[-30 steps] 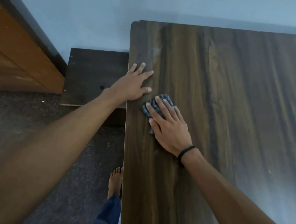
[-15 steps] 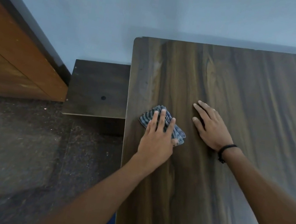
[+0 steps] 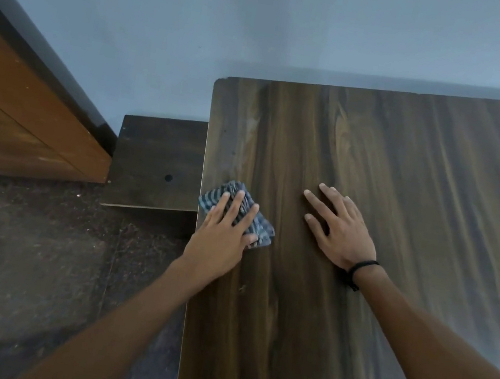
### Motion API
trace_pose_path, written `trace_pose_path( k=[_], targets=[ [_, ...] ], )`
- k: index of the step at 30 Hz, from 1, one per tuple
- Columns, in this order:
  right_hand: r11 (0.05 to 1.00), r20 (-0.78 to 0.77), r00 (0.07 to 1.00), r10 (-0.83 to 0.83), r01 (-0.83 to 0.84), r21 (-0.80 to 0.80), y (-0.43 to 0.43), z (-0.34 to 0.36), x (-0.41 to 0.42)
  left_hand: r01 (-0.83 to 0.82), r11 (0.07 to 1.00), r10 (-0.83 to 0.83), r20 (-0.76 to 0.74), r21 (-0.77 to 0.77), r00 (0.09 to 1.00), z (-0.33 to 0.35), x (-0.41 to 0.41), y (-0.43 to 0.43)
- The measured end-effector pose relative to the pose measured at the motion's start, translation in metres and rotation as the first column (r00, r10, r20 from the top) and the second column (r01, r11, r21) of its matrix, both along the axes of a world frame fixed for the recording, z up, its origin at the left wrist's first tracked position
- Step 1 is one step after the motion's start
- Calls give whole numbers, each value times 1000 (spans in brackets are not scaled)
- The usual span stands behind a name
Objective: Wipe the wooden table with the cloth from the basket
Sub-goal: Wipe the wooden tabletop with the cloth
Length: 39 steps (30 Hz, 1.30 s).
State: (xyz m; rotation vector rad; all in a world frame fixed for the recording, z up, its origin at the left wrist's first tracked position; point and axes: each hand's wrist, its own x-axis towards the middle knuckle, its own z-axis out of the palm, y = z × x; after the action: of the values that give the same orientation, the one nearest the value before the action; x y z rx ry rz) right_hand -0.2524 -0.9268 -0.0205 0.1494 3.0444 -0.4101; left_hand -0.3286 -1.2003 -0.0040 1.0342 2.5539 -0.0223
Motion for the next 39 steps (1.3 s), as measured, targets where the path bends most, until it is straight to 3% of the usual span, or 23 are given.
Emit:
trace_pose_path(
  k=[2, 4, 7, 13, 17, 20, 22, 25, 29, 32, 35, 39],
  targets=[
    [1000, 24, 1000, 5, -5, 7, 0, 0, -1, 7, 1000, -7, 4, -8, 1000, 0, -38, 19],
    [1000, 21, 1000, 0, -1, 15, 1, 0, -1, -95, 995, 94, 54, 25, 994, 2, -70, 37],
    [1000, 22, 1000, -2, 1, 27, 0, 1, -2, -186, 981, 181, 74, 62, 981, 10, -68, 41],
    [1000, 87, 996, 4, -3, -5, -5, 9, -4, -129, 992, 130, 101, -16, 986, 17, -54, 17],
    [1000, 311, 950, -23, 23, 4, -7, 35, -25, -151, 986, 162, 192, -75, 968, 25, -91, 35],
    [999, 524, 851, -40, 53, -10, -14, 51, -44, -178, 981, 189, 146, -82, 971, 24, -57, 32],
    [998, 573, 818, -41, 64, -19, -20, 53, -50, -232, 970, 238, 107, -65, 965, 16, -31, 27],
    [995, 564, 824, -55, 90, -36, -24, 52, -51, -218, 971, 229, 117, -100, 966, 6, -41, 29],
    [991, 564, 823, -73, 122, -50, -25, 54, -53, -333, 939, 343, 216, -79, 914, 17, -67, 46],
    [991, 551, 832, -64, 119, -65, -24, 56, -49, -290, 954, 300, 156, -81, 941, 22, -55, 45],
    [995, 517, 855, -50, 88, -49, -22, 55, -45, -102, 988, 110, 67, -112, 992, 8, -29, 26],
    [995, 543, 839, -41, 86, -57, -22, 55, -51, -151, 983, 157, 57, -100, 986, 3, -60, 30]
  ],
)
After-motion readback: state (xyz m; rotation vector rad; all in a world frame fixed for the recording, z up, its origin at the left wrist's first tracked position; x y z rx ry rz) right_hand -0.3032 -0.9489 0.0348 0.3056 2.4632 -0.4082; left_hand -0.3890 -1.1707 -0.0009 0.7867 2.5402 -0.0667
